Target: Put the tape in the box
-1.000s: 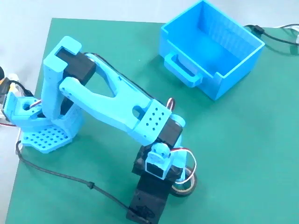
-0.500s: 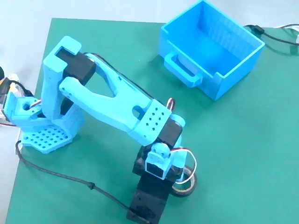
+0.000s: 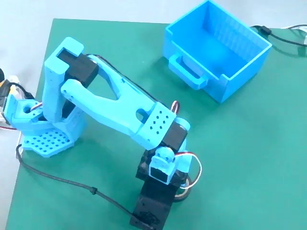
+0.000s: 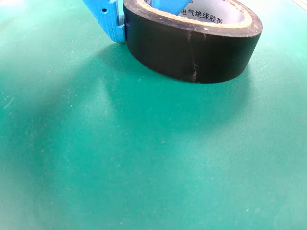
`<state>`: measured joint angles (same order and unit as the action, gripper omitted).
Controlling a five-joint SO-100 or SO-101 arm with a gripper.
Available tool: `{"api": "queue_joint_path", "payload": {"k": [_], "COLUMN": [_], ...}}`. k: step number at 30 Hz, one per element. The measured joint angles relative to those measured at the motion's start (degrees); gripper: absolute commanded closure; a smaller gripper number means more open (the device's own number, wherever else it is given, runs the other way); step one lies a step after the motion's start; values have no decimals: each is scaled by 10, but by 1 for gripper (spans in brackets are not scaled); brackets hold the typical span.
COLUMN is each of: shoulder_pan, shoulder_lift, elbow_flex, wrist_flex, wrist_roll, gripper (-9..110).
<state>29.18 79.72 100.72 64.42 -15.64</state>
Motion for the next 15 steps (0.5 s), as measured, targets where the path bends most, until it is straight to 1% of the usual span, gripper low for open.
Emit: {"api": "queue_joint_path", "payload": {"k": [9, 15], "shoulder_pan": [0, 0], "shoulder_lift": [4, 57], "elbow_flex": [0, 0], "wrist_flex": [16, 25], "wrist_roll": [-1, 5], "gripper": [102, 102]}}
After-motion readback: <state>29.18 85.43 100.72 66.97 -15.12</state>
